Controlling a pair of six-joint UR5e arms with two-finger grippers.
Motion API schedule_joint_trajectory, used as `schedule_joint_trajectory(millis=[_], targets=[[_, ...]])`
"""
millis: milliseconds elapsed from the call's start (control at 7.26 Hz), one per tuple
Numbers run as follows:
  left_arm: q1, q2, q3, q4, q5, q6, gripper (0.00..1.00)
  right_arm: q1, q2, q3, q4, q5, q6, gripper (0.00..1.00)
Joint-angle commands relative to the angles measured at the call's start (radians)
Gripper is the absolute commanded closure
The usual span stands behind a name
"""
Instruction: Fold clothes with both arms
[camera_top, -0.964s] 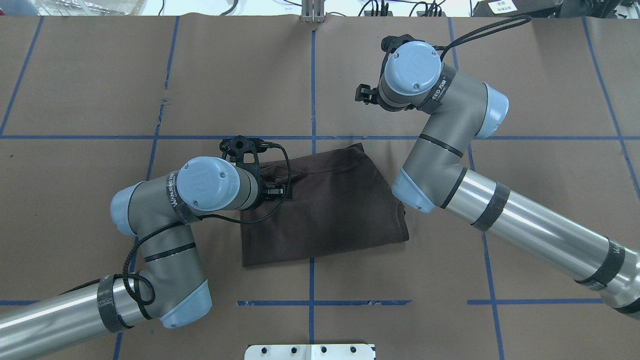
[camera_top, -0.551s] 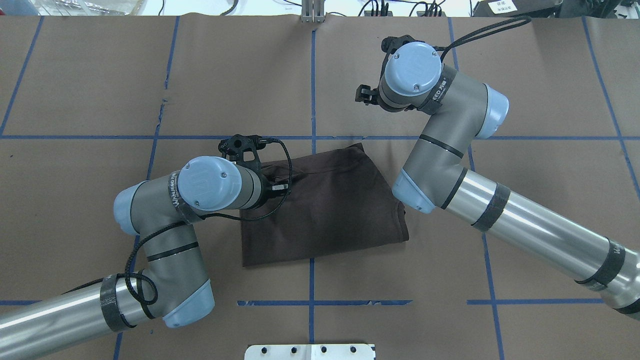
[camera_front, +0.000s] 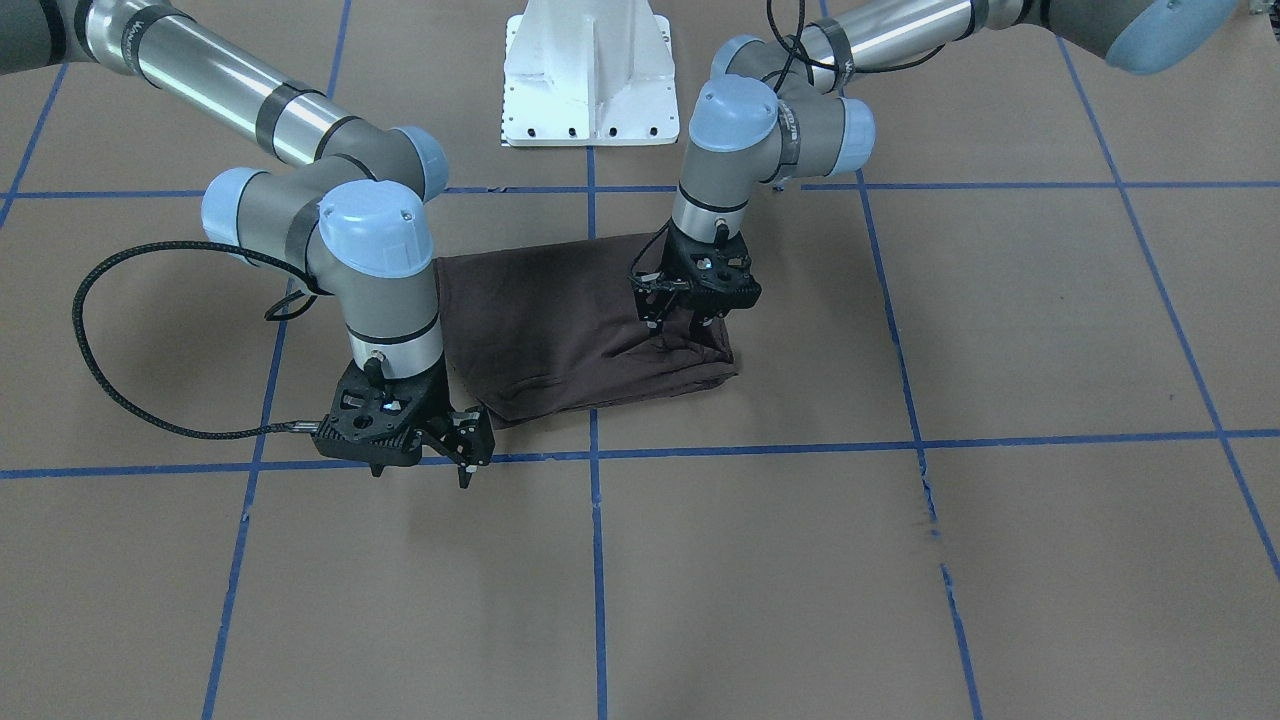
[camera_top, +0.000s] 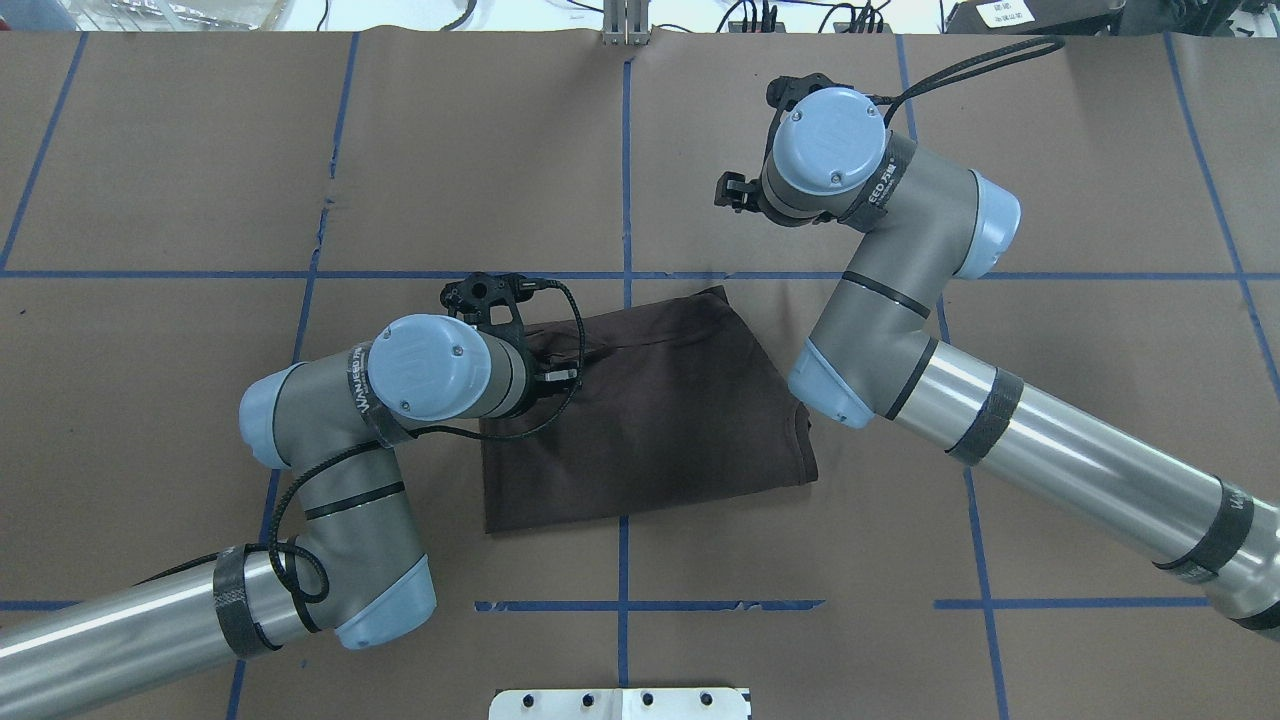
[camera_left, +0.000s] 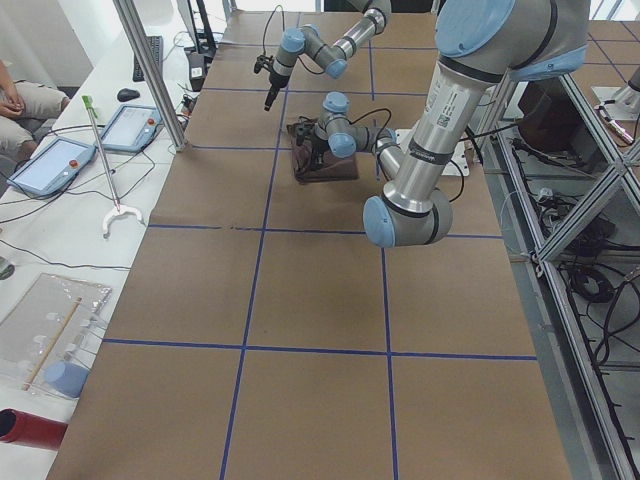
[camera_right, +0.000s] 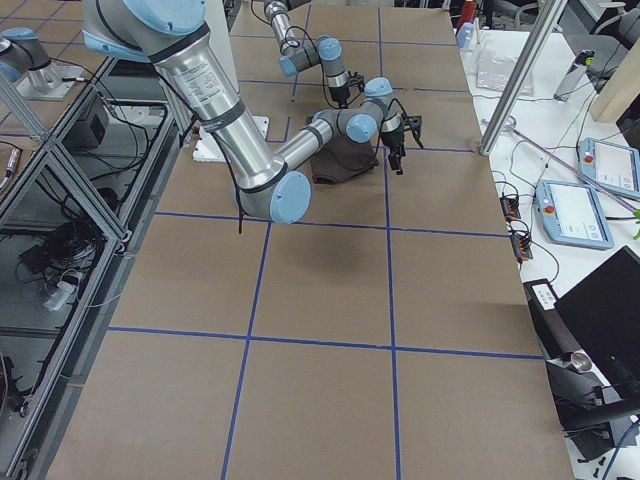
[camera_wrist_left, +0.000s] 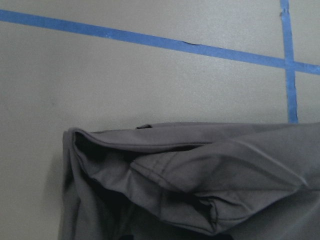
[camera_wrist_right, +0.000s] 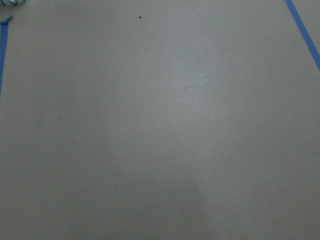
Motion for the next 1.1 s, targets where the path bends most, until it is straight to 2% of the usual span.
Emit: schedule_joint_trajectory(millis=[0, 276, 689, 827, 964], targets=[[-0.061, -0.009, 0.049, -0.008, 0.000, 0.019, 0.82, 0.000, 0.001, 0.000, 0.001, 0.000, 0.001, 0.00], [-0.109, -0.026, 0.158, -0.080, 0.000, 0.057, 0.82, -0.002, -0.003, 0.000, 0.001, 0.000, 0.001, 0.00], [-0.200, -0.031, 0.171, -0.096, -0.009, 0.152, 0.82, 0.000, -0.001, 0.003, 0.003, 0.000, 0.001, 0.00], [-0.204, -0.037, 0.169, -0.096, -0.012, 0.157, 0.52, 0.000, -0.004, 0.006, 0.003, 0.001, 0.001, 0.00], [-0.213, -0.044, 0.165, -0.094, -0.023, 0.224, 0.15, 0.000, -0.004, 0.013, 0.001, 0.008, 0.000, 0.00]])
